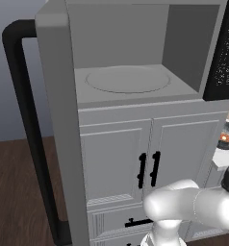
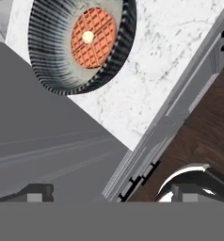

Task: Open the microwave, place the bowl with waffle inside the microwave, then close the microwave door and turn it on.

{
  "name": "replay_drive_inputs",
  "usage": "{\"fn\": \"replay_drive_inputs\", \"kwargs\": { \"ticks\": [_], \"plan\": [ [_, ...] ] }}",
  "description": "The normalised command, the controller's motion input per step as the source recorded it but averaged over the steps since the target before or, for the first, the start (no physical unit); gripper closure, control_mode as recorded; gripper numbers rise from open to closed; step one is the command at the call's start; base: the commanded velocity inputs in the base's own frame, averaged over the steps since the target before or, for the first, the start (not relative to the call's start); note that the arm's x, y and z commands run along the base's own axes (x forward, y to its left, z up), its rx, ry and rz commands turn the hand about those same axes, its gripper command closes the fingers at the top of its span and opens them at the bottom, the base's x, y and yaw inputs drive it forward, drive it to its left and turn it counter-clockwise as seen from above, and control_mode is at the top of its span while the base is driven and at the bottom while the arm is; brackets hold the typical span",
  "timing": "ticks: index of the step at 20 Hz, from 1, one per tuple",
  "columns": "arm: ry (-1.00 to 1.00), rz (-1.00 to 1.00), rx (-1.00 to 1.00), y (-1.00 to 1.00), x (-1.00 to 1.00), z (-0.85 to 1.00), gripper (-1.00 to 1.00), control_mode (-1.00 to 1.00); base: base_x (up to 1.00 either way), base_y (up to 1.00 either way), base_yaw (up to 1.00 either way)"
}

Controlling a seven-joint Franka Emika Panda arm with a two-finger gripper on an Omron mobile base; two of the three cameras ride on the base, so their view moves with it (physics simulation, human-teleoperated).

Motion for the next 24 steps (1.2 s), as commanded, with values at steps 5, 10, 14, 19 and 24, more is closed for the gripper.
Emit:
{"fn": "replay_drive_inputs", "kwargs": {
  "ticks": [5,10,14,19,24],
  "plan": [
    [0.00,0.00,0.03,0.00,0.24,-0.41,-1.00,-1.00,0.00,0.00,0.00],
    [0.00,0.00,0.04,-0.01,0.21,-0.17,-1.00,-1.00,0.00,0.00,0.00],
    [0.00,0.00,0.03,-0.04,0.28,-0.08,-1.00,-1.00,0.00,0.00,0.00],
    [0.00,0.00,0.04,-0.07,0.38,-0.13,-1.00,-1.00,0.00,0.00,0.00],
    [0.04,-0.09,0.05,-0.28,0.40,-0.07,-1.00,-1.00,0.00,0.00,0.00]
  ]
}}
